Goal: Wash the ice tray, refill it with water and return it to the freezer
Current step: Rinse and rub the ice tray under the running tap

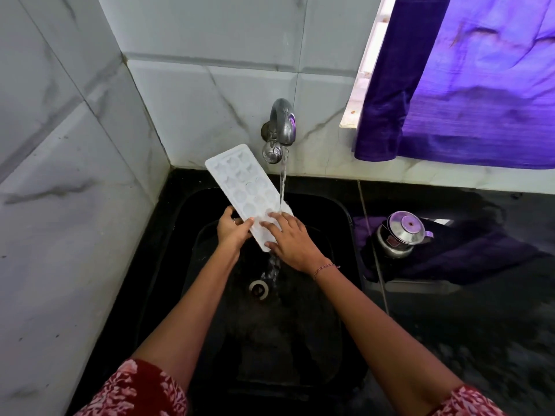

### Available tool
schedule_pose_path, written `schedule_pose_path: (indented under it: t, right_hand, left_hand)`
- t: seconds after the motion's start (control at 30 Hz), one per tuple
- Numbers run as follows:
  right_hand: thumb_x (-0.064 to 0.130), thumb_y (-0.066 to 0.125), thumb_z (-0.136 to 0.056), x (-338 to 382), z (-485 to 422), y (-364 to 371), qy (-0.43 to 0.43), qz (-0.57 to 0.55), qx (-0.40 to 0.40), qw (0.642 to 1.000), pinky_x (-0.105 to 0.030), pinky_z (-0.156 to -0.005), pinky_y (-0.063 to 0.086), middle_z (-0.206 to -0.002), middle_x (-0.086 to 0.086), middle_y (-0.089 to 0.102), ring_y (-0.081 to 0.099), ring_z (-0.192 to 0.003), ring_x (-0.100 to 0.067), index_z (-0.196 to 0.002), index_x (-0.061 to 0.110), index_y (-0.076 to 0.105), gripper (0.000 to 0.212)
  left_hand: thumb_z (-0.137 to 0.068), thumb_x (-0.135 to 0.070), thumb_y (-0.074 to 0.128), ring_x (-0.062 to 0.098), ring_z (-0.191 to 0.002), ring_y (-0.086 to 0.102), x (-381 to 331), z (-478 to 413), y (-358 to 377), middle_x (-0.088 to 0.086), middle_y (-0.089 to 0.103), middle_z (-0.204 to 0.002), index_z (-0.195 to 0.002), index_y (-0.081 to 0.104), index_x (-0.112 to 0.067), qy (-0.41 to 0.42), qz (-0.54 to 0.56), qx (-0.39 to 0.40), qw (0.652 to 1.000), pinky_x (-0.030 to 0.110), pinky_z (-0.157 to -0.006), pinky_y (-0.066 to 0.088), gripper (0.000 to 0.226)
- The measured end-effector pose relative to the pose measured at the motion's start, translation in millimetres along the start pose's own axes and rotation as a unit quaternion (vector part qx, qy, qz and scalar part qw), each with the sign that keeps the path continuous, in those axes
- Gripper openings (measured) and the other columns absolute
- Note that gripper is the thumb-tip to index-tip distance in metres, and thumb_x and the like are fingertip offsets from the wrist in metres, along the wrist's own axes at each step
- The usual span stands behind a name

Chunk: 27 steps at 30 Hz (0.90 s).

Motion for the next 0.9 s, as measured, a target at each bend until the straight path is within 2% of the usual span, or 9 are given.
schedule_pose_path:
  t: [0.07,0.17,0.33,0.43,0.53,0.67,0.73,0.83,0.9]
  right_hand:
    - [0.036,0.043,-0.098,2.7,0.8,5.3,0.007,-0.003,0.01,1.0,-0.045,-0.116,0.018,-0.154,-0.007,0.024,0.018,-0.143,-0.027,-0.145,0.019,0.032,0.051]
    - [0.03,0.042,-0.098,6.0,-1.8,10.3,0.023,0.008,0.019,1.0,-0.041,-0.115,0.023,-0.152,-0.01,0.026,0.021,-0.141,-0.026,-0.144,0.011,0.031,0.051]
    - [0.018,0.042,-0.096,7.0,-5.2,7.4,0.073,-0.022,0.031,0.997,-0.04,-0.113,0.027,-0.145,-0.013,0.031,0.028,-0.135,-0.03,-0.142,0.003,0.032,0.049]
    - [0.01,0.043,-0.095,4.5,-11.7,9.1,0.105,-0.046,0.04,0.993,-0.04,-0.105,0.038,-0.136,-0.015,0.036,0.037,-0.124,-0.031,-0.136,0.001,0.037,0.043]
    - [0.005,0.04,-0.095,0.4,-14.4,7.0,0.139,-0.067,0.036,0.987,-0.035,-0.1,0.041,-0.13,-0.016,0.042,0.044,-0.117,-0.03,-0.131,0.001,0.044,0.036]
    - [0.002,0.038,-0.096,-8.1,-12.6,4.7,0.151,-0.066,0.017,0.986,-0.031,-0.101,0.039,-0.13,-0.015,0.045,0.044,-0.12,-0.03,-0.134,0.002,0.047,0.039]
    - [0.003,0.039,-0.096,-11.1,-10.9,5.1,0.155,-0.073,0.004,0.985,-0.031,-0.1,0.04,-0.131,-0.012,0.042,0.041,-0.122,-0.028,-0.136,0.008,0.047,0.041]
    - [0.005,0.041,-0.095,-12.5,-8.0,1.1,0.146,-0.058,-0.001,0.988,-0.033,-0.093,0.045,-0.129,-0.009,0.041,0.038,-0.117,-0.026,-0.136,0.019,0.048,0.044]
    - [0.007,0.044,-0.094,-12.6,-6.0,-3.2,0.136,-0.019,-0.005,0.99,-0.035,-0.094,0.043,-0.132,-0.009,0.038,0.036,-0.119,-0.027,-0.135,0.025,0.049,0.045]
  left_hand:
    - [-0.082,-0.003,0.066,0.028,-0.094,0.066,0.0,2.0,-3.9,0.018,0.066,-0.11,-0.118,0.054,-0.008,0.043,-0.104,-0.031,0.993,0.041,-0.084,0.056,0.038]
    - [-0.084,-0.003,0.063,0.027,-0.099,0.065,-0.9,9.7,-6.4,0.016,0.066,-0.111,-0.118,0.054,-0.005,0.09,-0.192,-0.055,0.976,0.029,-0.08,0.049,0.036]
    - [-0.082,-0.005,0.059,0.028,-0.093,0.066,6.2,18.5,-10.9,0.014,0.068,-0.103,-0.117,0.055,-0.009,0.141,-0.251,-0.054,0.956,0.039,-0.085,0.054,0.036]
    - [-0.082,-0.004,0.06,0.025,-0.091,0.066,10.7,23.5,-9.3,0.012,0.069,-0.102,-0.117,0.056,-0.011,0.124,-0.234,-0.047,0.963,0.034,-0.082,0.054,0.036]
    - [-0.082,-0.004,0.064,0.021,-0.089,0.066,17.5,26.3,-6.6,0.011,0.068,-0.105,-0.117,0.057,-0.01,0.077,-0.196,-0.044,0.977,0.027,-0.077,0.051,0.036]
    - [-0.082,-0.004,0.066,0.022,-0.09,0.065,28.7,27.9,-4.7,0.013,0.067,-0.107,-0.109,0.057,-0.014,-0.028,-0.087,-0.026,0.996,0.041,-0.081,0.057,0.031]
    - [-0.083,-0.002,0.065,0.025,-0.091,0.066,32.3,29.4,-4.6,0.014,0.067,-0.107,-0.113,0.057,-0.013,-0.065,-0.049,-0.015,0.997,0.042,-0.075,0.058,0.033]
    - [-0.084,0.001,0.064,0.026,-0.092,0.066,33.1,32.9,-4.8,0.011,0.064,-0.108,-0.116,0.055,-0.012,-0.097,0.003,0.006,0.995,0.032,-0.058,0.056,0.036]
    - [-0.084,0.002,0.062,0.025,-0.091,0.065,32.6,35.2,-5.5,0.01,0.063,-0.109,-0.111,0.054,-0.014,-0.108,0.027,0.017,0.994,0.031,-0.056,0.054,0.033]
Point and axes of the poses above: each hand's wrist, its own z-axis away from the middle knuckle, its own y-axis out of the palm, x = y × z, the point moved 2 cm from there along -z, towards the middle knuckle
